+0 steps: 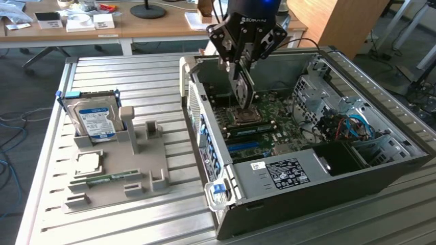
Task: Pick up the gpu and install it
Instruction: 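Pick up the gpu and move the gpu toward the slot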
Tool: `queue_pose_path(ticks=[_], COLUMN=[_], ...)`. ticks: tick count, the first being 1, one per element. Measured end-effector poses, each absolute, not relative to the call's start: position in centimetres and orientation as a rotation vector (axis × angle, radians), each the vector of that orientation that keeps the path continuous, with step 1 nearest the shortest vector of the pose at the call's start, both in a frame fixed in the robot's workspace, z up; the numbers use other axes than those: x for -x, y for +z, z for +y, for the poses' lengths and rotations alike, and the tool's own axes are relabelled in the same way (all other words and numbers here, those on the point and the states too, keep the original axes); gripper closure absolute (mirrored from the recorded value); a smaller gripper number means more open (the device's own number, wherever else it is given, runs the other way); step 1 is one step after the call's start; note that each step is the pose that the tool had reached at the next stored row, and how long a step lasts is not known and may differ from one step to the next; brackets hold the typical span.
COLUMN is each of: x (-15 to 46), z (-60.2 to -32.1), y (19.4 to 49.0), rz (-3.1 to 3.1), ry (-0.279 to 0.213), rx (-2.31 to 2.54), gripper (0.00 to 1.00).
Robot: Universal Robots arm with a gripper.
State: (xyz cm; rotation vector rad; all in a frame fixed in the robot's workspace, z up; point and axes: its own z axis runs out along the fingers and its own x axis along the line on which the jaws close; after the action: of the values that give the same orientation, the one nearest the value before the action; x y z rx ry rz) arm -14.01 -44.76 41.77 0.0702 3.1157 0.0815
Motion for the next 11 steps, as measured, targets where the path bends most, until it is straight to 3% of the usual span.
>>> queue_pose_path(ticks=[11], x=[12.2], z=[-44.8], y=[41.8], rz=[3.116], ry=[0.082], rx=[-0.069], gripper=[0.73])
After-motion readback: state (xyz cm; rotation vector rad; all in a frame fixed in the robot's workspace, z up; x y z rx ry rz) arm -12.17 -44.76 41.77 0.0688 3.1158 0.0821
